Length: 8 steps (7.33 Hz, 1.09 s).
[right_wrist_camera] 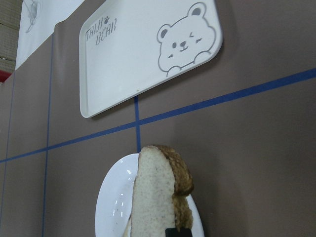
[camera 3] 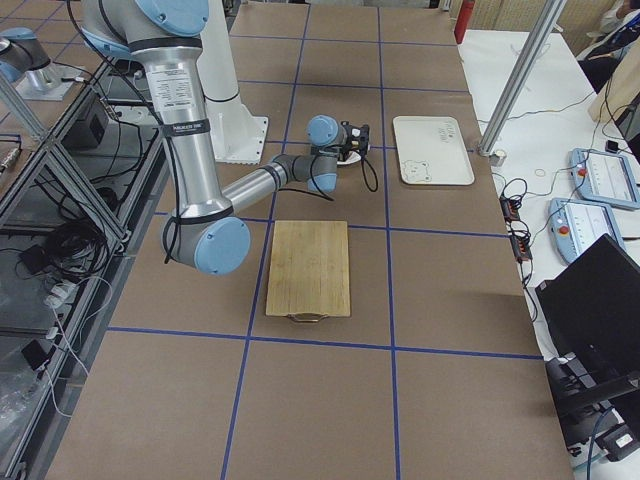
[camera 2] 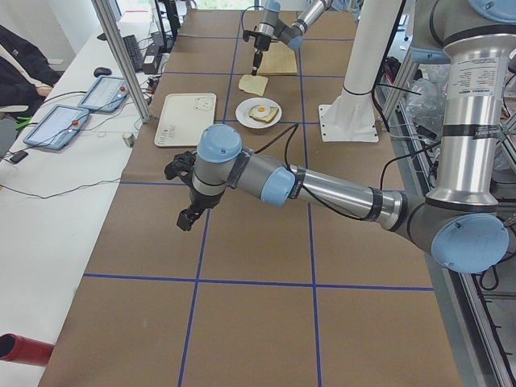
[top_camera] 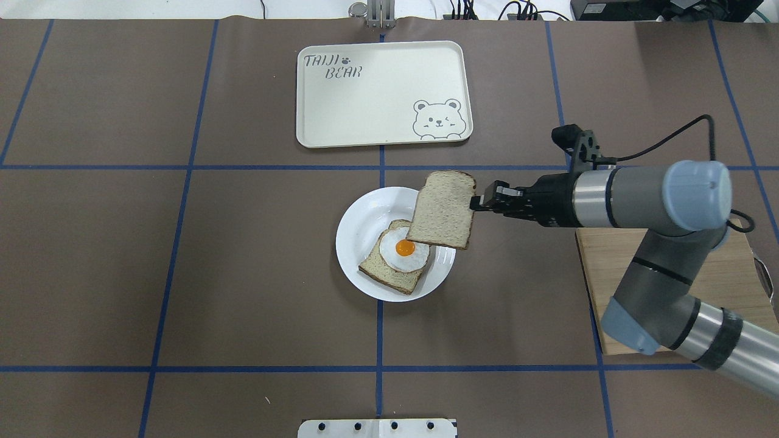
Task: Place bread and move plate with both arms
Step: 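Lift the bread slice with the right gripper and carry it over the white plate, then lower the bread onto the egg toast and open the right gripper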
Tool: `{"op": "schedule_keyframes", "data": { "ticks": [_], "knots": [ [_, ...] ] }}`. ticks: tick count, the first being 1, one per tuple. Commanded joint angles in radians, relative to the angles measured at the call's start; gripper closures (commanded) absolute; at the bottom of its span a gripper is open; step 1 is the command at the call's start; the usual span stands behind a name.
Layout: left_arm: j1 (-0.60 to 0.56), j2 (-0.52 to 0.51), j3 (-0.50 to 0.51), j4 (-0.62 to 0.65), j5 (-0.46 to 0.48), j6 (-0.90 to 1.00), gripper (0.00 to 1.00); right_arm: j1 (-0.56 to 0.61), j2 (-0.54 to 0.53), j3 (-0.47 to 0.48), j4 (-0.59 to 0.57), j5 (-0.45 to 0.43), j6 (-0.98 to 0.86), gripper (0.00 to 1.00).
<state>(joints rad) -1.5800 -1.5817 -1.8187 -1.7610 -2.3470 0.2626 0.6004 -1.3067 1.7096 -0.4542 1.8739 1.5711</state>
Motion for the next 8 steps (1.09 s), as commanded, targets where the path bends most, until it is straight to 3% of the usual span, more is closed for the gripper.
{"op": "schedule_keyframes", "data": {
  "ticks": [1, 2, 3, 8],
  "knots": [
    [0.000, 0.002, 0.007, 0.000, 0.000, 0.001, 0.02, -0.149, 0.038, -0.024, -0.001, -0.192, 0.018, 1.00],
    [0.000, 0.005, 0.007, 0.000, 0.000, 0.001, 0.02, -0.210, 0.041, -0.027, -0.006, -0.285, 0.044, 1.00],
    [0.000, 0.014, 0.006, 0.000, 0.000, 0.003, 0.02, -0.229, 0.043, -0.031, -0.017, -0.304, 0.044, 1.00],
    [0.002, 0.014, 0.004, 0.000, 0.000, 0.003, 0.02, -0.229, 0.035, -0.067, -0.003, -0.305, 0.029, 0.97]
  ]
}}
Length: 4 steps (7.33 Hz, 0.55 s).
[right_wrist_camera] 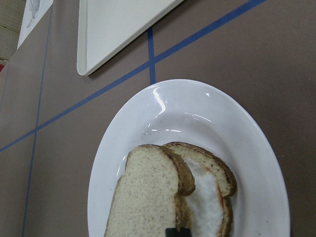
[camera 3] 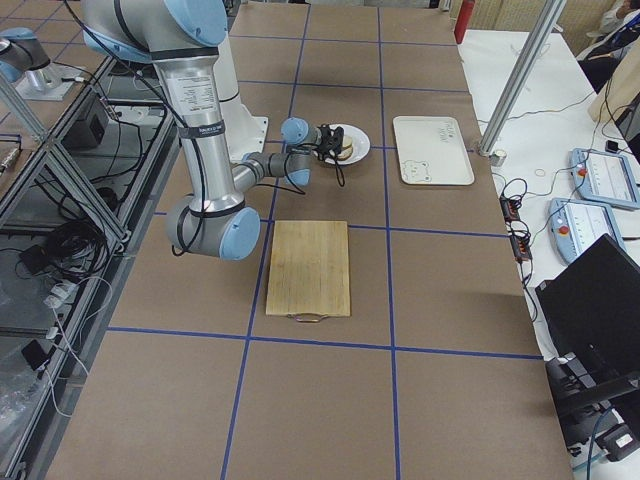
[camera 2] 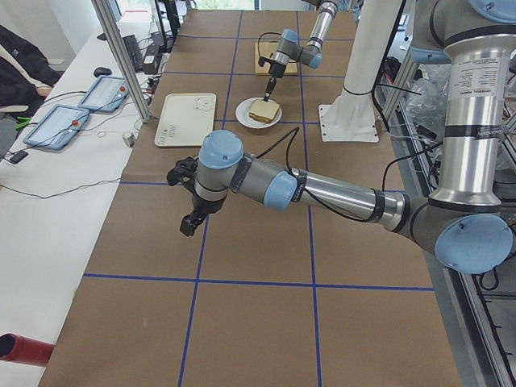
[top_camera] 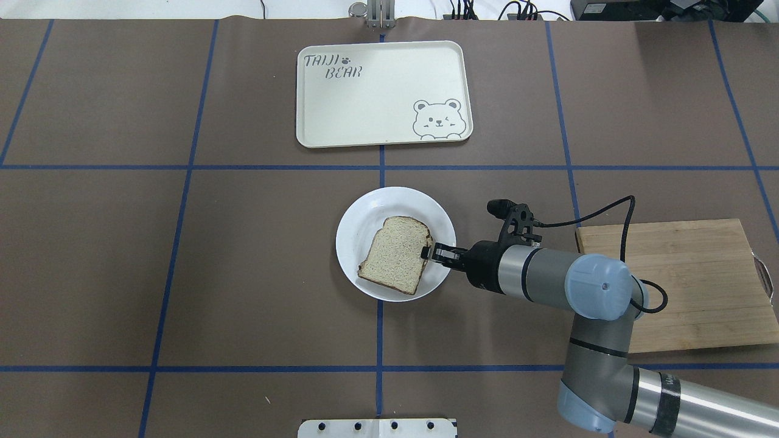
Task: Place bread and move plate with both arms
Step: 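Lower the bread onto the egg toast and open the right gripper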
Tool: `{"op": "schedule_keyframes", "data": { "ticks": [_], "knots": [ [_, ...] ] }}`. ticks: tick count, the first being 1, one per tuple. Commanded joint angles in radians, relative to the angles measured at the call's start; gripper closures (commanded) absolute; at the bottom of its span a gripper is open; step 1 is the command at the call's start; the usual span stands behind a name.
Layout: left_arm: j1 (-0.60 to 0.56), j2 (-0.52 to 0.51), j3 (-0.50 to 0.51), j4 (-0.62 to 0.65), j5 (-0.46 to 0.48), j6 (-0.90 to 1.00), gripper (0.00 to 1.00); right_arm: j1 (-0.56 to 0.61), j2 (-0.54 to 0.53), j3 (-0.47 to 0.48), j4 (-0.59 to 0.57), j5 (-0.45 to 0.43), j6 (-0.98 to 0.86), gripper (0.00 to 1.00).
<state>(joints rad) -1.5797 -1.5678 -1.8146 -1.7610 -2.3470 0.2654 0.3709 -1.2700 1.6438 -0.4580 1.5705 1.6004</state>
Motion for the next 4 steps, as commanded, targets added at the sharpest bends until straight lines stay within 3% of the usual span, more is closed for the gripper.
{"op": "schedule_keyframes", "data": {
  "ticks": [1, 2, 4],
  "knots": [
    [0.001, 0.000, 0.000, 0.000, 0.000, 0.000, 0.02, 0.003, -0.002, -0.001, -0.001, -0.006, 0.000, 0.21],
    [0.000, 0.000, -0.003, 0.000, -0.002, 0.000, 0.02, 0.013, -0.002, 0.001, -0.007, -0.020, -0.011, 0.00],
    [0.000, 0.000, -0.006, 0.000, 0.000, -0.002, 0.02, 0.087, 0.001, 0.010, -0.069, 0.038, -0.019, 0.00]
  ]
}}
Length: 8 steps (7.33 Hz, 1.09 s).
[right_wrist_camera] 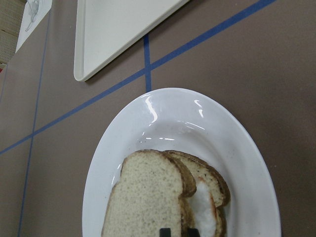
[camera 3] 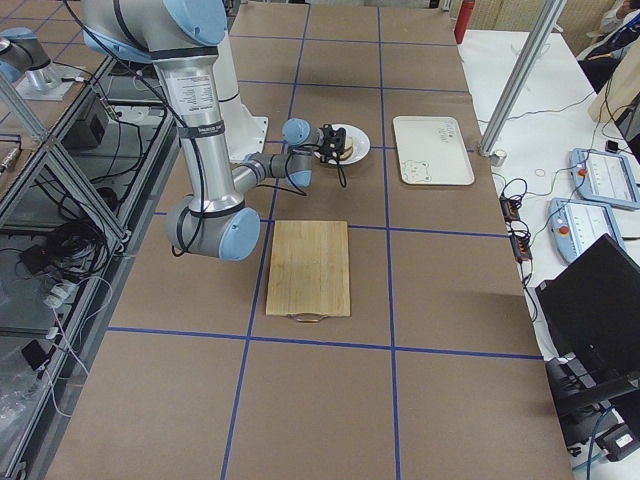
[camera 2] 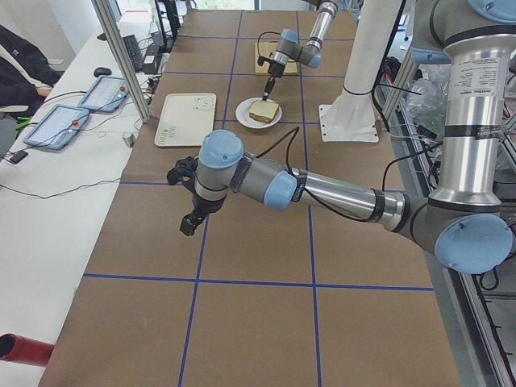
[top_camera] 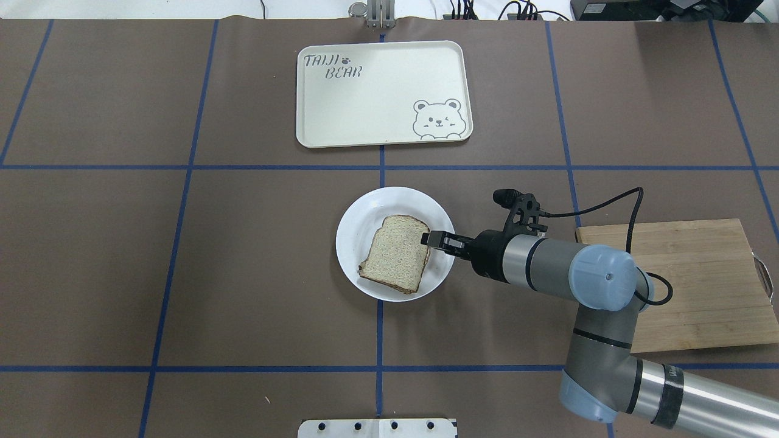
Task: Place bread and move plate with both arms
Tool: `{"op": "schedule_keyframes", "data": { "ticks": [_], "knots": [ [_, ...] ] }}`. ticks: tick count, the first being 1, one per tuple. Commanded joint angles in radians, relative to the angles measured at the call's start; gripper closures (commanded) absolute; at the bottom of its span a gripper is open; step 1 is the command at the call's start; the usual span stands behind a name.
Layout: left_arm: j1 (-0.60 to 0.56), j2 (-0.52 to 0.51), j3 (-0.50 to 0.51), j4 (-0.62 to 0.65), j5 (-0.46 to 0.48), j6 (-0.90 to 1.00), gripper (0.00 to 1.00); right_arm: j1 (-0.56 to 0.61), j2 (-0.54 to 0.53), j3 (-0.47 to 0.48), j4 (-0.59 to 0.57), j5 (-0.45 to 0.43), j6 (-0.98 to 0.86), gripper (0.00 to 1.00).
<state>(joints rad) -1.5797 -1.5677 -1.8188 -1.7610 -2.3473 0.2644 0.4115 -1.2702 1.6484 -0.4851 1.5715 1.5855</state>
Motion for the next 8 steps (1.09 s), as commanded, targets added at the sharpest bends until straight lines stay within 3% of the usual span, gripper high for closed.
{"op": "schedule_keyframes", "data": {
  "ticks": [1, 3, 5, 7, 8],
  "knots": [
    [0.000, 0.000, -0.005, 0.000, 0.000, -0.002, 0.02, 0.119, 0.005, 0.016, -0.108, 0.104, -0.005, 0.00],
    [0.003, -0.008, -0.026, -0.012, -0.006, -0.110, 0.02, 0.269, 0.011, 0.018, -0.290, 0.236, -0.147, 0.00],
    [0.082, -0.009, -0.014, -0.140, -0.113, -0.381, 0.02, 0.430, 0.012, 0.001, -0.552, 0.321, -0.426, 0.00],
    [0.224, -0.009, -0.008, -0.393, -0.118, -0.792, 0.02, 0.621, -0.003, -0.022, -0.717, 0.488, -0.752, 0.00],
    [0.310, -0.009, -0.005, -0.546, -0.112, -1.009, 0.02, 0.695, -0.032, -0.041, -0.790, 0.504, -0.926, 0.00]
  ]
}}
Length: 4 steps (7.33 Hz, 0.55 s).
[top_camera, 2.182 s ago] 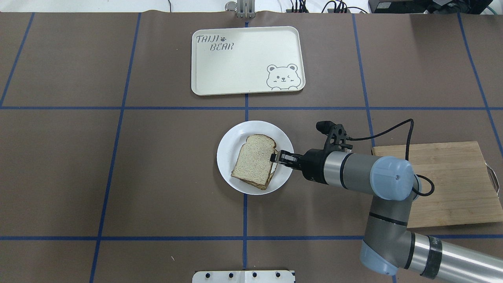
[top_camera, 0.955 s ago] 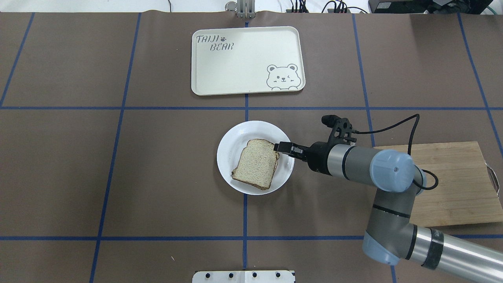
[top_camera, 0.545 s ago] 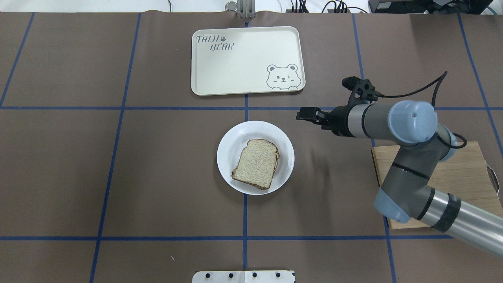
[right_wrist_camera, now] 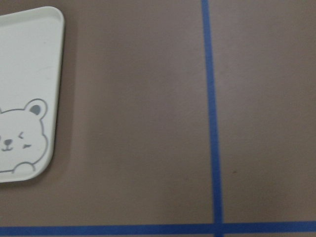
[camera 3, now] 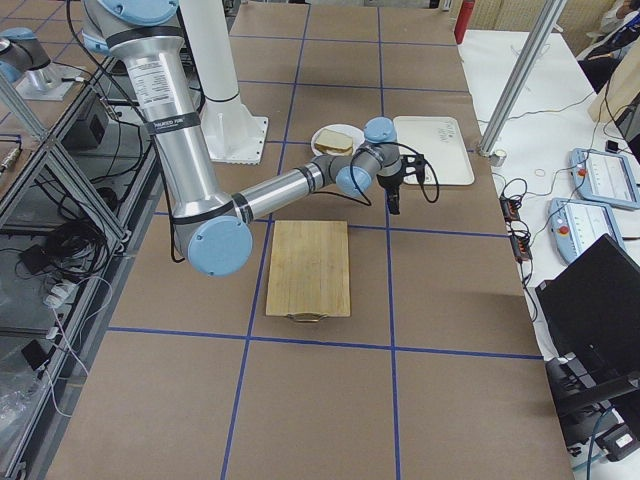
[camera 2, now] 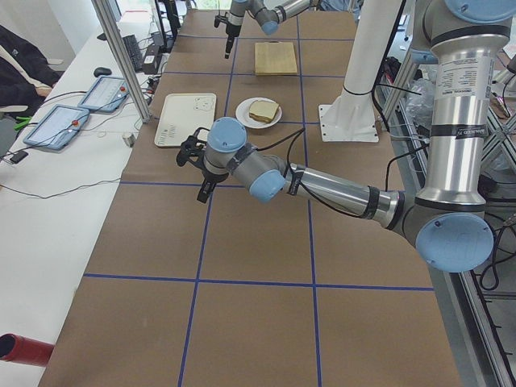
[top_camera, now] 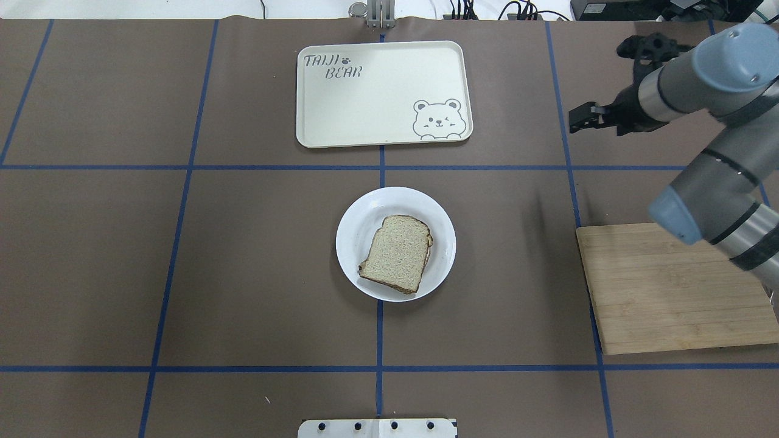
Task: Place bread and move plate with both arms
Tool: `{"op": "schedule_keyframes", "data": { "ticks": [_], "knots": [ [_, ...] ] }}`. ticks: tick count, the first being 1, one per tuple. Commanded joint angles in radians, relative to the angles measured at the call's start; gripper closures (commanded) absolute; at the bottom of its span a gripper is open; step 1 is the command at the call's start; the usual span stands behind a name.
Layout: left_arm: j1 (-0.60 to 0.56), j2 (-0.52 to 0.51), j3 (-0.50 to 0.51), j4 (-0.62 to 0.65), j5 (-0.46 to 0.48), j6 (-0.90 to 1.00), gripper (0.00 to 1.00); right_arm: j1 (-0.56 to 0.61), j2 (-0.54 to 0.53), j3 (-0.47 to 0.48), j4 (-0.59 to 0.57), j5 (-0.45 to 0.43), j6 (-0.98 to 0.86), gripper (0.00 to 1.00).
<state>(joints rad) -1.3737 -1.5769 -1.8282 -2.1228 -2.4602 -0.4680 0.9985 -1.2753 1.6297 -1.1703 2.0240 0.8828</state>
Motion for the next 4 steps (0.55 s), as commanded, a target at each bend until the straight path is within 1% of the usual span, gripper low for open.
{"op": "schedule_keyframes", "data": {
  "ticks": [1, 2, 3, 4],
  "knots": [
    [0.187, -0.008, 0.006, -0.310, 0.009, -0.460, 0.02, 0.171, -0.071, -0.027, -0.129, 0.055, -0.345, 0.00],
    [0.247, -0.024, 0.035, -0.409, 0.027, -0.572, 0.02, 0.249, -0.126, -0.028, -0.132, 0.074, -0.463, 0.00],
    [0.316, -0.032, 0.041, -0.484, 0.082, -0.681, 0.02, 0.322, -0.195, -0.028, -0.135, 0.141, -0.604, 0.00],
    [0.417, -0.075, 0.041, -0.526, 0.172, -0.807, 0.02, 0.401, -0.276, -0.027, -0.135, 0.203, -0.702, 0.00]
  ]
}}
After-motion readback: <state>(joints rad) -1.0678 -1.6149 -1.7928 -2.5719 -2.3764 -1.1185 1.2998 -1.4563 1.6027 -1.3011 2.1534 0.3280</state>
